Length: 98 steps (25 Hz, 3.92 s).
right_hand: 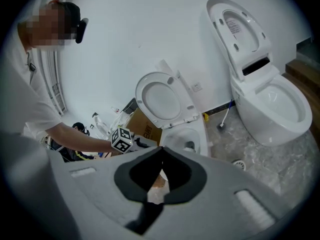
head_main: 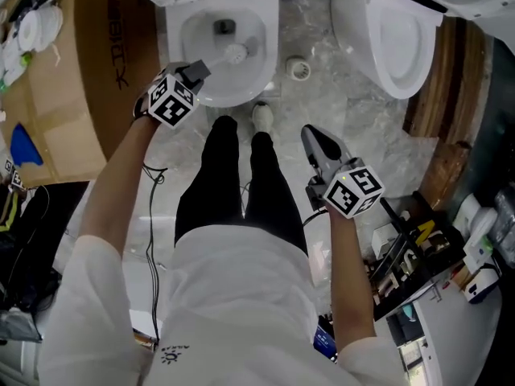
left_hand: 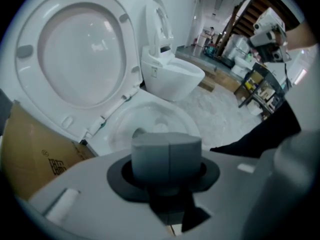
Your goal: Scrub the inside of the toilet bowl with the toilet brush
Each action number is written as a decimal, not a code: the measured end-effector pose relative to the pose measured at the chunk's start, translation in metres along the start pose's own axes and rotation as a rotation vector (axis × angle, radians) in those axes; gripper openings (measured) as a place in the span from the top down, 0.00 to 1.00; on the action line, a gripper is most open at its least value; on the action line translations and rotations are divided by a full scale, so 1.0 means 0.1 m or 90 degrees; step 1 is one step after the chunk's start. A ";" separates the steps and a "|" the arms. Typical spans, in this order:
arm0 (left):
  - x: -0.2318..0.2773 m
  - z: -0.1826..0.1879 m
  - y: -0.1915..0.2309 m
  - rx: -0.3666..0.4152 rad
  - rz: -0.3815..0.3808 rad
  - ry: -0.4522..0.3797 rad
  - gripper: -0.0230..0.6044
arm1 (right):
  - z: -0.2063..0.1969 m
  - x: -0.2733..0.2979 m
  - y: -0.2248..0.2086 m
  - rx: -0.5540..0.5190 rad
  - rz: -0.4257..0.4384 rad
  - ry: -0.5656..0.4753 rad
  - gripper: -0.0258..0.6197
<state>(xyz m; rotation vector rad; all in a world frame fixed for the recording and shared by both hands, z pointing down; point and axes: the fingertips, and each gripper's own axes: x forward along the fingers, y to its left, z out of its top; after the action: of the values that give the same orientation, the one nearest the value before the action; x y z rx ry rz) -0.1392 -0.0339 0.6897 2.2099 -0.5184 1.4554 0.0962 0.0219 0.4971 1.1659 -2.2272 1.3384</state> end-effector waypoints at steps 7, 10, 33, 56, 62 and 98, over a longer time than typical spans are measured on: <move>0.31 -0.03 -0.10 -0.013 -0.009 -0.001 0.72 | -0.15 -0.05 -0.17 0.018 -0.020 0.008 0.96; 0.36 -0.15 -0.10 -0.029 -0.007 0.008 0.72 | -0.19 -0.03 -0.19 0.019 -0.020 0.017 0.96; 0.28 -0.87 0.22 -0.079 0.009 0.092 0.72 | -0.19 0.21 -0.06 0.006 -0.007 0.035 0.96; 0.00 -0.40 1.33 -0.049 0.154 0.090 0.72 | -0.06 0.18 -0.14 0.025 -0.027 0.008 0.96; 0.20 -0.28 1.35 -0.025 0.144 0.085 0.72 | -0.08 0.10 -0.22 0.035 -0.040 0.002 0.96; 0.54 0.81 0.65 0.077 0.126 -0.001 0.72 | -0.26 -0.18 -0.41 0.048 -0.044 -0.007 0.96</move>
<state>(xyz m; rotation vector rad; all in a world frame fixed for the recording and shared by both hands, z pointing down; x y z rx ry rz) -0.0921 -0.1367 0.7217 2.3077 -0.6834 1.6245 0.1355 0.0424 0.5245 1.2662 -2.1398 1.4036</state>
